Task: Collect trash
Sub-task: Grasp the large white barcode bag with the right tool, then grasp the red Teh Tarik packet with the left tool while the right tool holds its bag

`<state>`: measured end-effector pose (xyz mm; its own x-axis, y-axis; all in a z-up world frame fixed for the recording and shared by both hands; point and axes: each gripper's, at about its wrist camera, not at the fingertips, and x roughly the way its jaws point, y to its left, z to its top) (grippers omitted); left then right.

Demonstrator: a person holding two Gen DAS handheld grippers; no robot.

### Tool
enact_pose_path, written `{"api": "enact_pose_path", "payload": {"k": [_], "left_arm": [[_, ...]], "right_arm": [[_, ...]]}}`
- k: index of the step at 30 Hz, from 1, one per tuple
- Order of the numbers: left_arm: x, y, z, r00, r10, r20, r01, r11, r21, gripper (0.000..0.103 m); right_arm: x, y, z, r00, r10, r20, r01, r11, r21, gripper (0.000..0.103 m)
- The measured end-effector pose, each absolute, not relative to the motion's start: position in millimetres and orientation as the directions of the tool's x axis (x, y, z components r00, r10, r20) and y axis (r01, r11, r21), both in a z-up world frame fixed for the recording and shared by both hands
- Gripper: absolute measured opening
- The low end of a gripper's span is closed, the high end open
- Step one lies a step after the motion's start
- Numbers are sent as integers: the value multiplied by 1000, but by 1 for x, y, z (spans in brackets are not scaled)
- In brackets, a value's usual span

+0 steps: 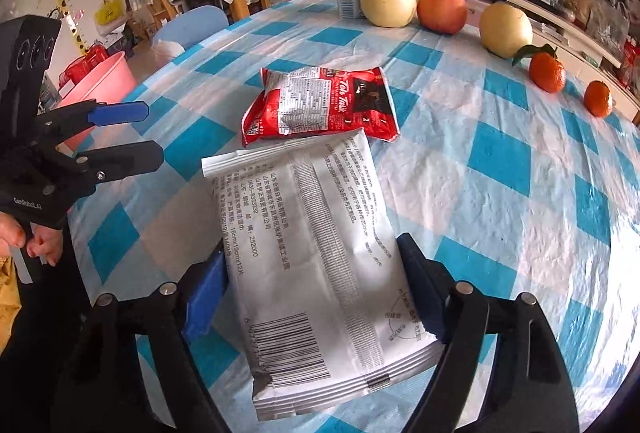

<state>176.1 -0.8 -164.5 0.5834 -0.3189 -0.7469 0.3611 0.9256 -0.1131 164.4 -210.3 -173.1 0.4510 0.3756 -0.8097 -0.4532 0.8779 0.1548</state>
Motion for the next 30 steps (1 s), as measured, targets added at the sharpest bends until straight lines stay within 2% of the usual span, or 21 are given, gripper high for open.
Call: {"api": "enact_pose_path", "payload": {"k": [8, 15, 27, 28, 30], "left_arm": [[188, -26, -157, 618, -303, -726, 438, 899, -2, 96], [225, -70, -168, 583, -283, -761, 515, 854, 77, 96], [269, -118, -184, 508, -225, -831, 610, 776, 162, 95], [270, -119, -184, 506, -223, -833, 609, 776, 162, 95], [273, -121, -186, 491, -228, -841, 613, 776, 147, 84]], "right_arm": [[171, -249, -164, 506, 351, -788, -298, 928, 222, 79], [178, -298, -155, 580, 299, -758, -103, 950, 296, 79], [183, -310, -149, 599, 338, -726, -74, 926, 370, 79], [183, -311, -149, 599, 338, -726, -74, 926, 371, 79], [183, -310, -149, 599, 341, -724, -74, 924, 374, 79]]}}
